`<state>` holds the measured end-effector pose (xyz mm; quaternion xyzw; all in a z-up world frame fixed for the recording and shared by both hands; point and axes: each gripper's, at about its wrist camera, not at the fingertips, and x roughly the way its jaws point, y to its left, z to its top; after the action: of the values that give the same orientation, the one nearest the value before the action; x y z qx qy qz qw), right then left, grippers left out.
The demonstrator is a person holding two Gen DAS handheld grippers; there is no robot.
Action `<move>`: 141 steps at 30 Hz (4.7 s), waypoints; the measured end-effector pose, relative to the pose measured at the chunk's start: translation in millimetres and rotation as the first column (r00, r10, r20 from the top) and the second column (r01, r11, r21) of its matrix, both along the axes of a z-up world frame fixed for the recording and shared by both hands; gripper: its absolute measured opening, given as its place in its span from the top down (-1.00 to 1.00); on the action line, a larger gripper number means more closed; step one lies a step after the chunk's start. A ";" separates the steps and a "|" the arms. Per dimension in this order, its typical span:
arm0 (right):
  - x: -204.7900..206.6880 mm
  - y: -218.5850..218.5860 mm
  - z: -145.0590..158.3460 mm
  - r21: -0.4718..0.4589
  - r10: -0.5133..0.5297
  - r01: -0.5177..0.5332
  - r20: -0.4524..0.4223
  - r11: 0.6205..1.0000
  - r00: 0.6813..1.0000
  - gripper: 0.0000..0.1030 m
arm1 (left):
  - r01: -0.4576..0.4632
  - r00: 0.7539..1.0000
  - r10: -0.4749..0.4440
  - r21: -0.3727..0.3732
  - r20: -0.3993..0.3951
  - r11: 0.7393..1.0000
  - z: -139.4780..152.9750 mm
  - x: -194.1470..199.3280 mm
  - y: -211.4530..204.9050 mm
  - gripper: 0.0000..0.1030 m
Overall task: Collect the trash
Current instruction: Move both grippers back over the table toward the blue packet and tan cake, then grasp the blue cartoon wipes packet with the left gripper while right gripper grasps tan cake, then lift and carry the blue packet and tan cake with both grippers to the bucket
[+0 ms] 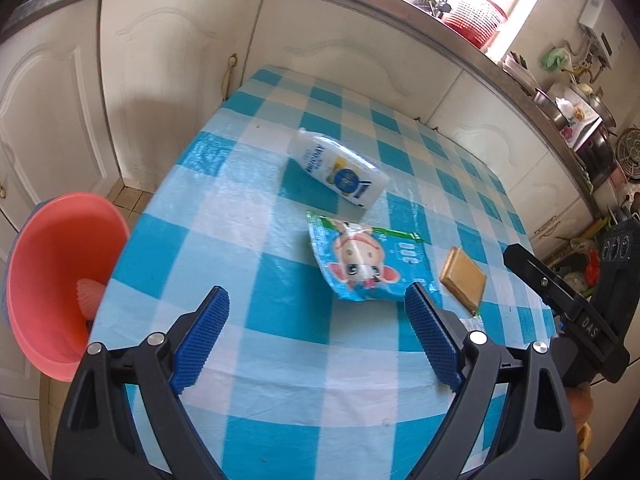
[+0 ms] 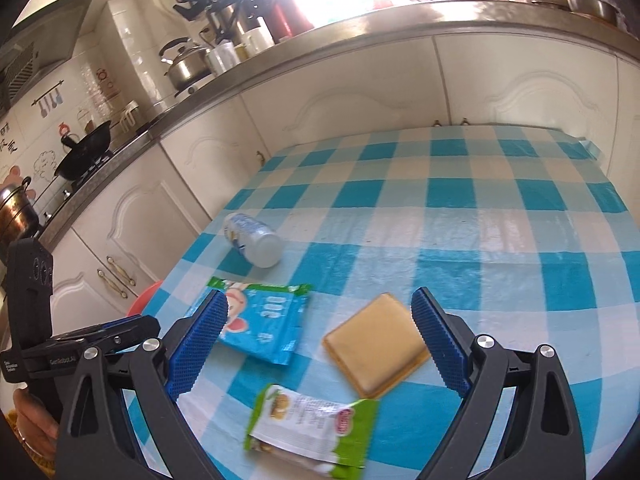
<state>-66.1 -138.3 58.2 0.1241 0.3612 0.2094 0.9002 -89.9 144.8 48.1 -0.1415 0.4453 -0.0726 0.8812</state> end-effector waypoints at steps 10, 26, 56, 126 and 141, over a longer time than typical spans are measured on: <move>21.9 -17.5 -33.9 -0.110 0.060 -0.078 -0.155 0.991 0.986 -0.79 | 0.049 0.998 -0.048 0.021 -0.040 0.999 -7.9 3.1 -27.4 -0.75; 19.4 15.4 -43.2 -0.340 0.154 -0.187 -0.124 0.922 0.980 -0.53 | 0.096 0.990 -0.094 0.014 -0.102 0.995 -26.4 13.9 -54.4 -0.75; 32.7 -35.3 -38.6 -0.170 0.002 -0.025 -0.136 0.985 0.991 -0.29 | 0.002 0.999 0.009 0.267 -0.041 0.964 -39.1 105.8 -124.8 -0.92; 26.7 -9.0 -12.3 -0.134 0.025 -0.036 -0.079 0.990 0.997 -0.14 | -0.038 0.998 0.032 0.100 0.057 0.994 -15.6 28.4 -0.7 -0.26; 19.6 51.1 5.5 -0.155 0.106 -0.113 -0.049 0.981 0.993 -0.14 | -0.128 0.989 0.120 0.099 0.085 0.987 -12.9 14.5 57.8 -0.26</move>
<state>-46.5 -87.2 63.7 0.0367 0.4012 0.2269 0.8867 -75.4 202.6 35.2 -0.1201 0.4039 0.0003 0.9069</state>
